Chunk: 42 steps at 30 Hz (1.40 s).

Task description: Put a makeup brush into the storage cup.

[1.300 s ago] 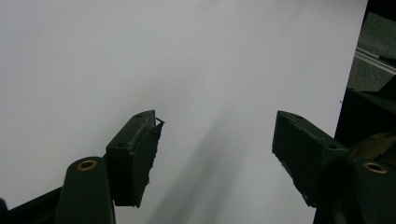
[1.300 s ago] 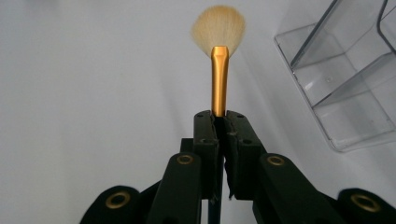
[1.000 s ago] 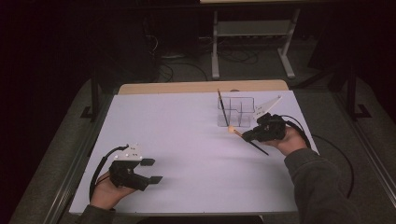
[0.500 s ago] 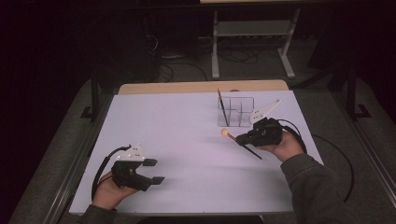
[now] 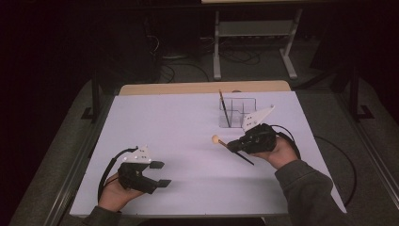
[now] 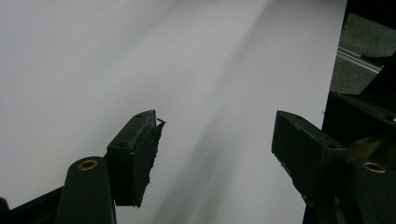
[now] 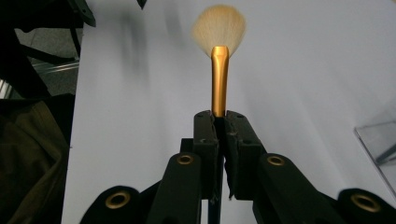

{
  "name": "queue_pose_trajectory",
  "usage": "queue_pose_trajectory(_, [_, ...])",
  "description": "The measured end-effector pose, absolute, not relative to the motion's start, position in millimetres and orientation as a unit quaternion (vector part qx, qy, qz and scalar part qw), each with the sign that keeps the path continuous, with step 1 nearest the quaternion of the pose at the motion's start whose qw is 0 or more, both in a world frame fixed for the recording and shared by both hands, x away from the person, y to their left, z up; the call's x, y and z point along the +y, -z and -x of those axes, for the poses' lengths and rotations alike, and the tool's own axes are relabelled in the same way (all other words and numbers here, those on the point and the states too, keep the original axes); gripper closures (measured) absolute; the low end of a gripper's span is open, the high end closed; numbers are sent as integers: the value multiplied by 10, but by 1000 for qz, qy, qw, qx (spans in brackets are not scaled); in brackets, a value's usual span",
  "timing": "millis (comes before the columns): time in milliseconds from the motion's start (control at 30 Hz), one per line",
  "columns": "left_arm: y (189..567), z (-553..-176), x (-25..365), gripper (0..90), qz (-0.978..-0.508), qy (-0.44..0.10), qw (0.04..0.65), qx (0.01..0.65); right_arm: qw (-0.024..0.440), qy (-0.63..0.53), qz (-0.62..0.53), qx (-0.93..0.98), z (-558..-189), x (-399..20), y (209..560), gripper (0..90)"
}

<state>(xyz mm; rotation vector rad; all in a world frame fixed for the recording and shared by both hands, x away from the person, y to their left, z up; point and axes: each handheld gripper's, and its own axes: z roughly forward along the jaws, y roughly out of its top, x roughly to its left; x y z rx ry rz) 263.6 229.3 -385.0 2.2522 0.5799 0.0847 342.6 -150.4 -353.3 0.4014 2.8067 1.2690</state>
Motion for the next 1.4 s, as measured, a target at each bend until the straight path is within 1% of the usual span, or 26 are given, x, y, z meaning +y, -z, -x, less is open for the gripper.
queue_pose_trajectory(233, [3808, -2650, 2238, 320, -886, -28, 406, 221, 0, -416, -122, 901, -3367, -1380, 3540, 827])
queue_pose_trajectory(267, [3797, -2657, 2225, 321, -887, -28, 407, 218, 5, -416, -115, 902, -3370, -1366, 3549, 827])
queue_pose_trajectory(967, [3420, -2793, 1849, 358, -900, -18, 400, 173, -14, -418, -76, 905, -3217, -1102, 3571, 827])
queue_pose_trajectory(1400, [3322, -2834, 1637, 385, -906, -12, 394, 155, -16, -423, -53, 904, -3144, -995, 3578, 827])
